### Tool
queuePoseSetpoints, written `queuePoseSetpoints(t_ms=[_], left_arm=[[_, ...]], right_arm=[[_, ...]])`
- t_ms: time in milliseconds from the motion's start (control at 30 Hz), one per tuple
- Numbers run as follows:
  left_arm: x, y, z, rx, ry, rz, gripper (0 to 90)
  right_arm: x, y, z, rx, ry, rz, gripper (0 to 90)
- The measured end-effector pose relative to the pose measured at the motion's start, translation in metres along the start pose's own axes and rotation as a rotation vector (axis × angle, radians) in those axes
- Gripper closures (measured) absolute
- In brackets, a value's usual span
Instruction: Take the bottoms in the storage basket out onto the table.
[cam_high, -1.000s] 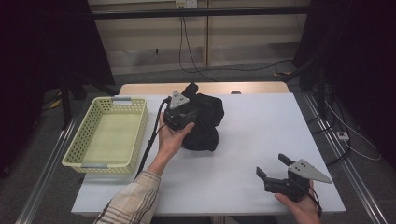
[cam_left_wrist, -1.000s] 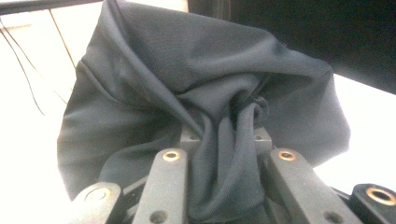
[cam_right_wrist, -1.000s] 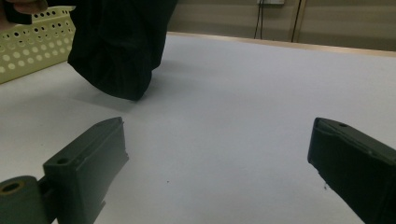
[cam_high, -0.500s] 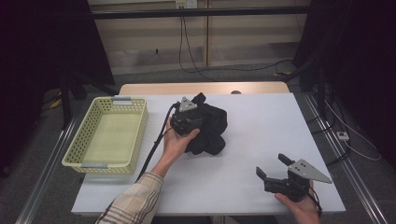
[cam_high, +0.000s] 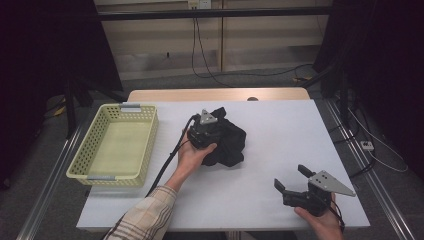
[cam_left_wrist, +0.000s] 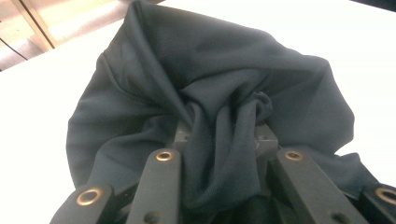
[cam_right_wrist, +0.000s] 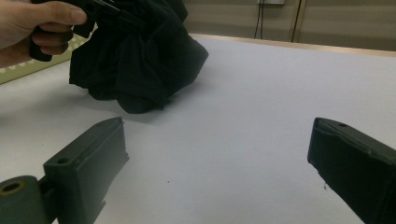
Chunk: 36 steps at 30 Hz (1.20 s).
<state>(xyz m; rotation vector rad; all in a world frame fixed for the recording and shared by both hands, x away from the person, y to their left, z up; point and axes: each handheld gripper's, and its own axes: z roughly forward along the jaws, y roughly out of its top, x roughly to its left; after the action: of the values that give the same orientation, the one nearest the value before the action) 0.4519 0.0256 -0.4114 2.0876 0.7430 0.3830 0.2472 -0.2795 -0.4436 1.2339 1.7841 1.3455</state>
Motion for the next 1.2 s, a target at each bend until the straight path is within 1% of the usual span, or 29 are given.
queuePoseSetpoints(t_ms=[67,133,300,333,433,467,533,567,633,700,767,800,833,867,900,933,1033,1100,1200], left_arm=[[0.001,-0.001,0.002,0.015,-0.006,0.008,71.1],[0.0,-0.003,0.005,0.033,-0.018,0.006,70.4],[-0.003,-0.004,0.008,0.048,-0.018,0.028,68.8],[-0.003,-0.005,0.01,0.054,-0.025,0.029,68.1],[-0.005,-0.008,0.014,0.071,-0.008,0.041,65.4],[-0.006,-0.01,0.017,0.072,0.009,0.041,64.2],[-0.008,-0.012,0.02,0.087,0.024,0.072,63.0],[-0.008,-0.012,0.021,0.097,0.028,0.08,62.6],[-0.008,-0.012,0.021,0.087,0.029,0.073,61.4],[-0.007,-0.012,0.021,0.094,0.03,0.069,58.8],[-0.005,-0.014,0.023,0.093,0.03,0.058,56.6],[-0.003,-0.015,0.024,0.092,0.027,0.044,55.9],[-0.002,-0.016,0.025,0.094,0.051,0.03,55.3],[-0.002,-0.016,0.026,0.099,0.062,0.029,55.3],[-0.001,-0.017,0.026,0.104,0.058,0.03,55.3],[0.0,-0.017,0.027,0.099,0.051,0.023,55.2],[0.004,-0.019,0.028,0.103,0.051,0.023,53.3],[0.006,-0.021,0.029,0.103,0.051,-0.005,49.6],[0.01,-0.022,0.03,0.109,0.031,-0.059,47.3]], right_arm=[[0.0,0.0,0.0,0.001,0.0,0.0,4.6],[0.0,0.0,0.0,0.001,0.0,-0.001,4.6],[0.0,0.0,0.001,0.004,0.001,0.001,4.6],[0.0,0.0,0.001,0.003,0.001,0.003,4.6],[0.0,0.0,0.001,0.004,0.001,0.002,4.6],[0.0,0.0,0.001,0.004,0.001,0.002,4.6],[0.0,0.0,0.001,0.004,0.001,0.001,4.6],[0.0,0.0,0.001,0.003,0.001,0.0,4.6],[0.0,0.0,0.001,0.004,0.001,0.0,4.6],[0.0,0.0,0.001,0.005,0.002,0.001,4.6],[0.0,0.0,0.0,0.004,0.001,0.0,4.6],[0.0,0.0,0.0,0.004,0.0,0.0,4.6],[0.0,0.0,0.0,0.004,0.0,0.0,4.6],[0.0,0.0,0.0,0.003,0.0,0.0,4.6],[0.0,0.0,0.0,0.004,0.0,0.0,4.6],[0.0,0.0,0.0,0.003,-0.001,0.0,4.6],[-0.001,0.0,0.0,0.002,0.0,-0.001,4.6],[-0.001,0.0,0.0,0.002,0.0,0.0,4.6],[0.0,0.0,0.0,0.001,0.0,0.002,4.6]])
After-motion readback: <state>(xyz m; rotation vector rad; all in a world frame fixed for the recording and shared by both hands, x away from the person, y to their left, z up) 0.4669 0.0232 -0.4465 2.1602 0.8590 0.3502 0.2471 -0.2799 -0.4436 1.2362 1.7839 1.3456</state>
